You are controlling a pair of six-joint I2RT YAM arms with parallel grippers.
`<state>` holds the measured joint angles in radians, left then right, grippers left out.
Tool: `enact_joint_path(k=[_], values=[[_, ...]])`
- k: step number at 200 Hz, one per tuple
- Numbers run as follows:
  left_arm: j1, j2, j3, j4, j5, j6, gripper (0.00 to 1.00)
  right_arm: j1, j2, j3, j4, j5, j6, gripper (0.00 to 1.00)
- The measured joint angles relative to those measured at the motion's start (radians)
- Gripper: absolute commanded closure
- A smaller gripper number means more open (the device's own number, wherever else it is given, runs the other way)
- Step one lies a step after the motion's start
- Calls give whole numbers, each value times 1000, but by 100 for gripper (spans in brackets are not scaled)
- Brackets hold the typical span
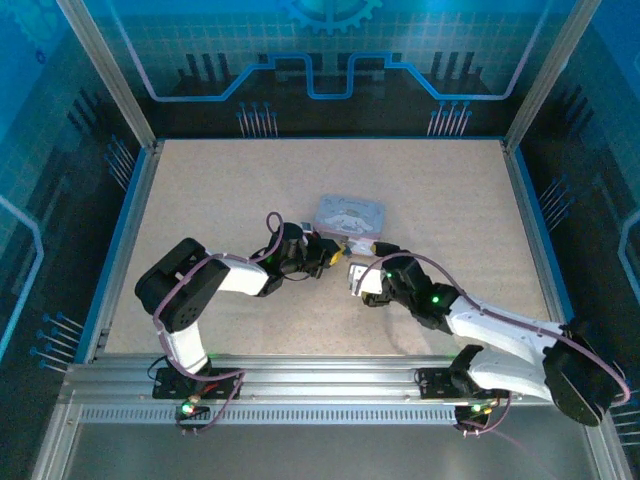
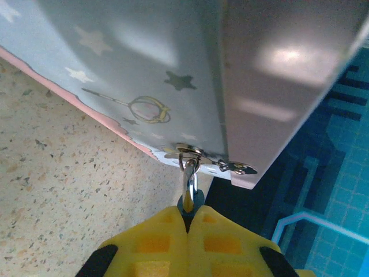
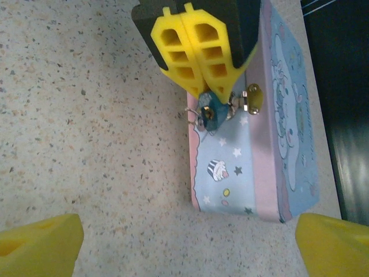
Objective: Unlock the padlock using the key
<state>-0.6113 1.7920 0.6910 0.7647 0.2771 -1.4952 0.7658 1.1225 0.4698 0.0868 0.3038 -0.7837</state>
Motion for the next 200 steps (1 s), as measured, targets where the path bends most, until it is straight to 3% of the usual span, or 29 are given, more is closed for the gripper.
enact_joint_path(k=[22,140,200], values=[[-3,0,0,0,-1,-14,100,0,57,0,60,-17,-3,9],[-4,0,0,1,-4,-26,100,-1,165,50,151,-50,15,52],[-4,0,0,4,-4,-36,100,-1,196,87,154,-50,20,64]])
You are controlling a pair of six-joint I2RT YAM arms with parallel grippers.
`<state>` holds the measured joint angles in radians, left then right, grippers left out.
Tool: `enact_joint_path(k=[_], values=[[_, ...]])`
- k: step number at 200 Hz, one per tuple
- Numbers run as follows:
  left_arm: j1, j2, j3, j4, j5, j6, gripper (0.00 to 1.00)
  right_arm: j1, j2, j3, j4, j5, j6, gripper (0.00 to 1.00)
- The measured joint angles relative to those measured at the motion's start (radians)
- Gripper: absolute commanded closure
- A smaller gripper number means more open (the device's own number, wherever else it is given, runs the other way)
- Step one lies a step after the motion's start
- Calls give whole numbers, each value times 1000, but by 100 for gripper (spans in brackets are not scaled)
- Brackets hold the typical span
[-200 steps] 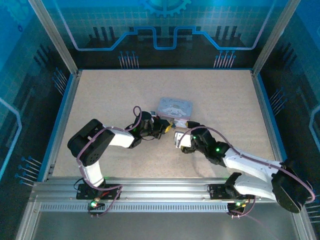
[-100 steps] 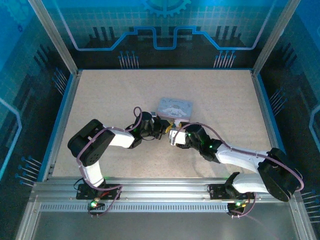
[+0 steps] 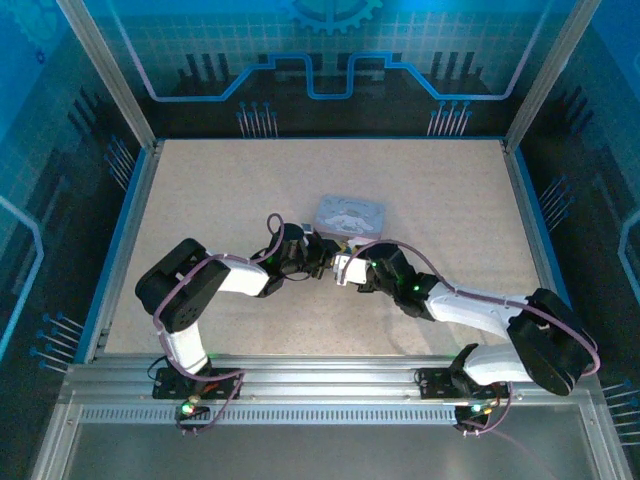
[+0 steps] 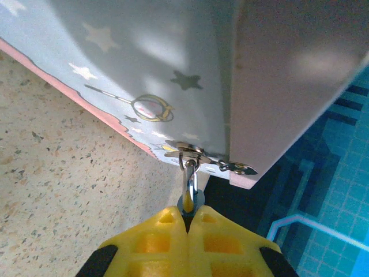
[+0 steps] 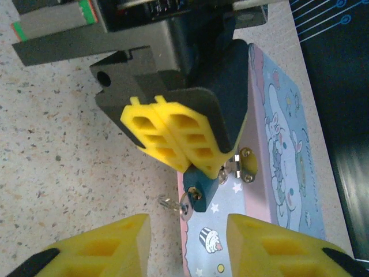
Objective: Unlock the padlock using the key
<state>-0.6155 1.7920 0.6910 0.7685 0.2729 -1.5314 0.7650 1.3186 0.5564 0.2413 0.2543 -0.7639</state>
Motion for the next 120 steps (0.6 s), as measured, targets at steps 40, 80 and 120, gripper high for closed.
enact_joint_path(k=[40,80,120], values=[[0,0,0,0,0,-8,100,0,32,19,-1,9,-3,69],[0,0,0,0,0,-8,100,0,60,26,0,24,-8,72],[0,0,0,0,0,-8,100,0,84,37,0,34,-9,77]])
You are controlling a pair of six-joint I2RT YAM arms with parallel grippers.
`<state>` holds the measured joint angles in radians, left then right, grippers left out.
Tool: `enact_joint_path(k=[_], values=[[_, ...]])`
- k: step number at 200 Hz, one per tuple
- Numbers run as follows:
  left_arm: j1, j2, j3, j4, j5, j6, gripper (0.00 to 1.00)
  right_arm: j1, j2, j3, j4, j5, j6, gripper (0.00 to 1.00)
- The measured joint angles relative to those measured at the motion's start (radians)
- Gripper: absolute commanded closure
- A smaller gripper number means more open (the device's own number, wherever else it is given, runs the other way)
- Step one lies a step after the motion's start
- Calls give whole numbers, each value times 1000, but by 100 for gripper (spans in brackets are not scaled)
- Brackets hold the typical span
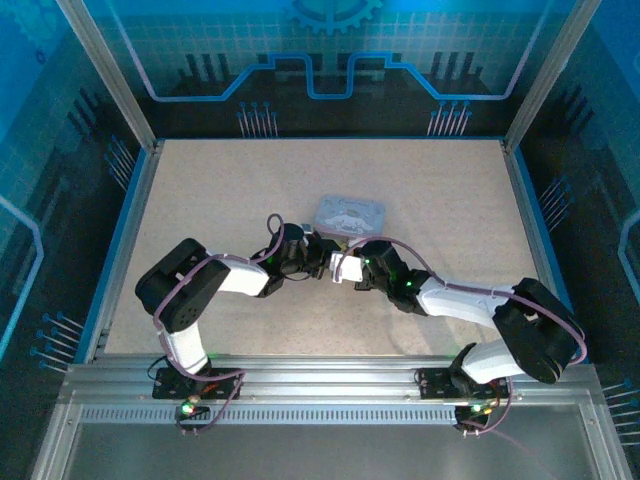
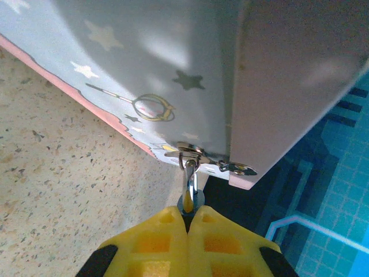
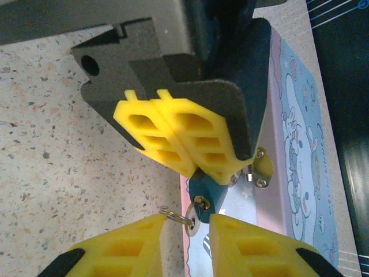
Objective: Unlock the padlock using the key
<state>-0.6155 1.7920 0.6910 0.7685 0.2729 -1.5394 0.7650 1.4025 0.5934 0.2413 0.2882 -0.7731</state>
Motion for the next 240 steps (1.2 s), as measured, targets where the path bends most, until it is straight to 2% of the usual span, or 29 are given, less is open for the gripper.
enact_joint_path(k=[49,103,141,181,240], values=[[0,0,0,0,0,0,100,0,20,10,16,11,2,85],[0,0,0,0,-26,-5,100,0,44,31,13,26,17,100],[0,0,0,11,-31,-7,100,2,45,57,-30,39,66,100],[0,0,0,30,-33,-7,100,21,44,118,-134,72,209,100],[0,0,0,37,-25,-7,100,27,45,154,-205,71,539,100]])
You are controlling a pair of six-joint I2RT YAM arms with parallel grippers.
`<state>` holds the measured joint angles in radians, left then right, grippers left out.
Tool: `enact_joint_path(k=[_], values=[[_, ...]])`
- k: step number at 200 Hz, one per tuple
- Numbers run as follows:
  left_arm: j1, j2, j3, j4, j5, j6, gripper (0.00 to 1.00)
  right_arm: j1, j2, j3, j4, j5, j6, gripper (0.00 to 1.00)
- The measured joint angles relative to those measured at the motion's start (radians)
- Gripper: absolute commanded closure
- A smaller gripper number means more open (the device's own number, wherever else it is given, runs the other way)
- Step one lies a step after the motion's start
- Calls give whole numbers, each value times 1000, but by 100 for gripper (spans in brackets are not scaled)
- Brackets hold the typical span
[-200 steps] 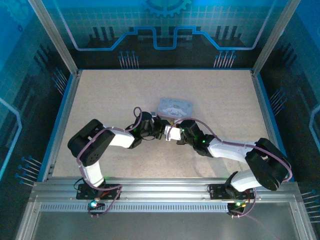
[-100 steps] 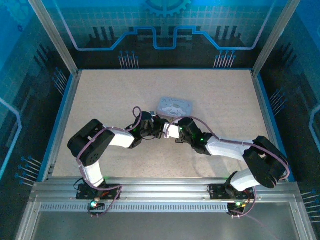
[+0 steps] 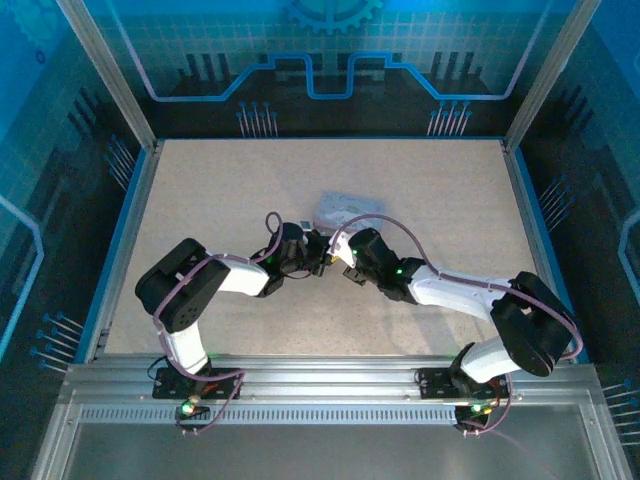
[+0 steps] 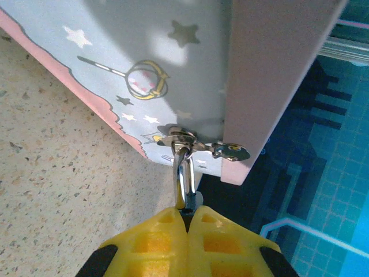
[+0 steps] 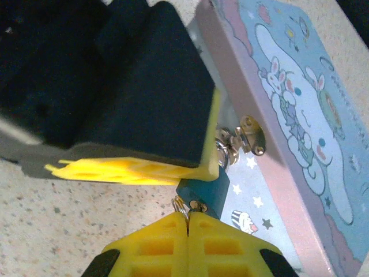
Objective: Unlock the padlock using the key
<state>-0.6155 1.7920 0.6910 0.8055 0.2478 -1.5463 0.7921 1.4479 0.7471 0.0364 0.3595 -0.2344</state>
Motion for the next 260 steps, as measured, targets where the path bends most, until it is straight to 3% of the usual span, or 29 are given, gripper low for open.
enact_joint_path(k=[35,102,142,202,260], values=[[0,0,0,-19,0,1,100,0,5,-35,53,-9,132,100],[1,-10,-6,-74,-2,46,50,-6,10,-122,167,-97,311,100],[39,-125,-63,-167,-15,122,37,-43,12,-204,270,-186,443,100],[125,-389,13,-575,-122,447,17,-145,2,-299,354,-374,665,100],[189,-284,280,-835,-134,802,11,-269,25,-310,392,-599,848,100]])
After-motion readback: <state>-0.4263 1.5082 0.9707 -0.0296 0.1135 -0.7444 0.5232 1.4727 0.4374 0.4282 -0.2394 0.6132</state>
